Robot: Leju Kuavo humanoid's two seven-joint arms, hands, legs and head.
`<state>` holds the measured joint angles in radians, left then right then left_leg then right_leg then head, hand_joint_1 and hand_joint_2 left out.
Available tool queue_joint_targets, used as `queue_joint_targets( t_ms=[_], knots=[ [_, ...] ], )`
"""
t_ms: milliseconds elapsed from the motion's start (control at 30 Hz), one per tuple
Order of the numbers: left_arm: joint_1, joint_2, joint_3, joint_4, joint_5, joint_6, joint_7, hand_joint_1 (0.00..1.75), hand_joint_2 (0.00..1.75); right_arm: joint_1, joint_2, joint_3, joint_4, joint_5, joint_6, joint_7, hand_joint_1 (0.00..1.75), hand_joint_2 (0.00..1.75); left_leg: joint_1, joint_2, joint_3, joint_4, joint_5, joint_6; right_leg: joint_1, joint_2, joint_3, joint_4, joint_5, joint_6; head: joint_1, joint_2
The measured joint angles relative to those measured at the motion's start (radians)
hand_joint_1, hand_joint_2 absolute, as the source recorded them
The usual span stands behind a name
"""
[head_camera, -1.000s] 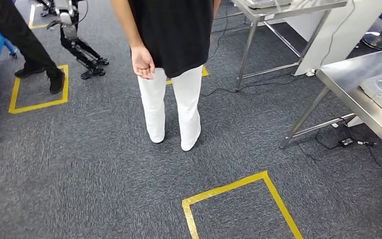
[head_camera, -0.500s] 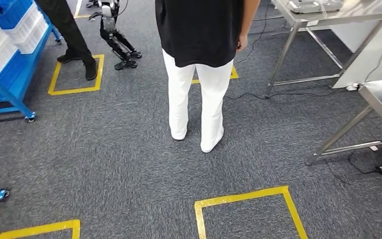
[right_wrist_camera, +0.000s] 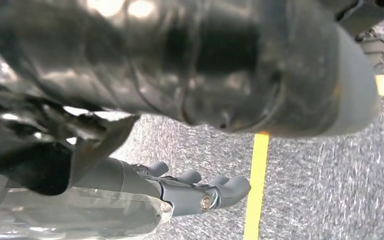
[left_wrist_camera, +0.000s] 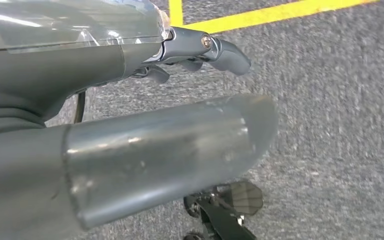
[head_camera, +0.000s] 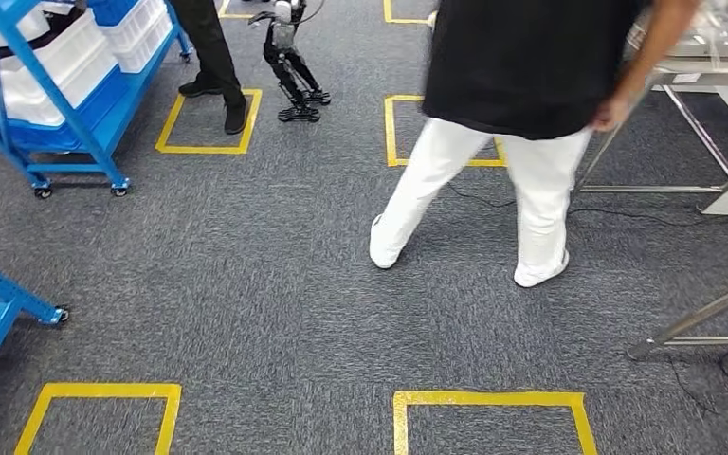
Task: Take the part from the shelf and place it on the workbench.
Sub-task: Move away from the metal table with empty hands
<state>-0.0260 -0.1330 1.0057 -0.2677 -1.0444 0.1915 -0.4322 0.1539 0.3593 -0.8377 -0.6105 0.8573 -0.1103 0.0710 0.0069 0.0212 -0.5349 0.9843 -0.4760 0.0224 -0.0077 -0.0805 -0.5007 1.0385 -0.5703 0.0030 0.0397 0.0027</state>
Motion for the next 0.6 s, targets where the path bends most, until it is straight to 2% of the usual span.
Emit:
queue_joint_targets(
  t_ms=[67,100,133,167,200,233,300,333,367,433,467,500,533,567,600],
  knots=[
    [-0.003,-0.001,0.003,0.0,0.0,0.0,-0.002,0.0,0.0,0.002,0.0,-0.002,0.001,0.0,0.007,-0.005,0.0,0.0,0.001,-0.019,0.002,-0.005,0.005,0.01,-0.004,0.054,-0.051,0.11,-0.063,0.003,0.0,0.0],
    [-0.004,0.0,0.005,0.0,0.0,0.0,-0.003,0.0,0.0,0.004,0.0,-0.003,0.001,-0.002,0.011,-0.007,0.0,0.0,0.0,-0.03,0.001,-0.005,0.006,0.012,-0.005,0.068,-0.086,0.178,-0.091,0.004,0.0,0.0],
    [-0.006,0.0,0.007,0.0,-0.001,0.0,-0.004,0.0,0.0,0.006,-0.001,-0.002,0.001,-0.008,0.016,-0.008,0.0,0.0,0.0,-0.042,0.001,-0.004,0.006,0.013,-0.005,0.074,-0.114,0.229,-0.104,0.005,0.0,0.0],
    [-0.006,0.0,0.01,0.0,-0.002,0.0,-0.004,0.0,0.0,0.008,-0.001,0.001,0.001,-0.018,0.02,-0.006,0.0,0.0,-0.001,-0.057,0.001,-0.002,0.006,0.012,-0.005,0.076,-0.128,0.248,-0.096,0.005,0.0,0.0],
    [-0.006,0.0,0.013,0.0,-0.003,-0.001,-0.005,0.0,0.0,0.012,-0.002,0.007,-0.001,-0.032,0.023,-0.001,0.0,0.0,-0.001,-0.072,0.002,0.001,0.004,0.011,-0.006,0.079,-0.124,0.227,-0.068,0.005,0.0,0.0],
    [-0.006,0.0,0.015,0.0,-0.004,-0.001,-0.004,0.0,0.0,0.017,-0.002,0.016,-0.004,-0.048,0.026,0.006,0.0,0.0,0.0,-0.087,0.003,0.004,0.002,0.009,-0.007,0.087,-0.104,0.172,-0.026,0.003,0.0,0.0],
    [-0.006,0.0,0.019,0.0,-0.006,-0.002,-0.004,0.0,0.0,0.028,-0.003,0.039,-0.012,-0.075,0.029,0.022,0.0,0.0,-0.001,-0.113,0.0,0.014,-0.004,0.002,-0.01,0.134,-0.055,0.048,0.037,-0.002,0.0,0.0],
    [-0.006,0.0,0.02,0.0,-0.007,-0.003,-0.003,0.0,0.0,0.033,-0.003,0.05,-0.016,-0.086,0.031,0.027,0.0,0.0,0.0,-0.124,-0.004,0.019,-0.006,-0.005,-0.01,0.154,-0.042,0.011,0.05,-0.004,0.0,0.0],
    [-0.006,0.0,0.021,0.0,-0.008,-0.004,-0.002,0.0,0.0,0.037,-0.003,0.061,-0.02,-0.095,0.032,0.033,0.0,0.0,0.001,-0.135,-0.009,0.022,-0.007,-0.011,-0.008,0.166,-0.037,-0.003,0.05,-0.007,0.0,0.0],
    [-0.003,0.001,0.026,0.0,-0.011,-0.008,-0.001,0.0,0.0,0.042,-0.003,0.084,-0.029,-0.11,0.033,0.044,0.0,0.0,0.004,-0.155,-0.016,0.02,-0.004,-0.026,-0.005,0.149,-0.037,-0.008,0.053,-0.015,0.0,0.0],
    [0.0,0.002,0.029,0.0,-0.013,-0.01,-0.001,0.0,0.0,0.045,-0.003,0.095,-0.033,-0.115,0.033,0.048,0.0,0.0,0.005,-0.149,-0.019,0.025,-0.008,-0.031,-0.006,0.137,-0.034,-0.013,0.055,-0.022,0.0,0.0],
    [0.001,0.003,0.032,0.0,-0.013,-0.011,-0.001,0.0,0.0,0.05,-0.003,0.105,-0.035,-0.119,0.033,0.05,0.0,0.0,0.004,-0.13,-0.028,0.044,-0.021,-0.035,-0.008,0.124,-0.032,-0.019,0.057,-0.028,0.0,0.0],
    [0.001,0.004,0.035,0.0,-0.014,-0.013,-0.001,0.0,0.0,0.054,-0.003,0.114,-0.037,-0.121,0.033,0.051,0.0,0.0,0.004,-0.102,-0.046,0.082,-0.045,-0.038,-0.008,0.109,-0.03,-0.024,0.059,-0.034,0.0,0.0],
    [0.0,0.005,0.037,0.0,-0.014,-0.014,-0.001,0.0,0.0,0.058,-0.003,0.122,-0.038,-0.123,0.033,0.052,0.0,0.0,0.004,-0.07,-0.073,0.139,-0.078,-0.041,-0.007,0.093,-0.029,-0.026,0.059,-0.038,0.0,0.0],
    [-0.001,0.006,0.039,0.0,-0.014,-0.014,-0.001,0.0,0.0,0.061,-0.003,0.128,-0.039,-0.124,0.032,0.052,0.0,0.0,0.004,-0.049,-0.106,0.207,-0.111,-0.044,-0.004,0.077,-0.029,-0.026,0.058,-0.041,0.0,0.0]
  ],
)
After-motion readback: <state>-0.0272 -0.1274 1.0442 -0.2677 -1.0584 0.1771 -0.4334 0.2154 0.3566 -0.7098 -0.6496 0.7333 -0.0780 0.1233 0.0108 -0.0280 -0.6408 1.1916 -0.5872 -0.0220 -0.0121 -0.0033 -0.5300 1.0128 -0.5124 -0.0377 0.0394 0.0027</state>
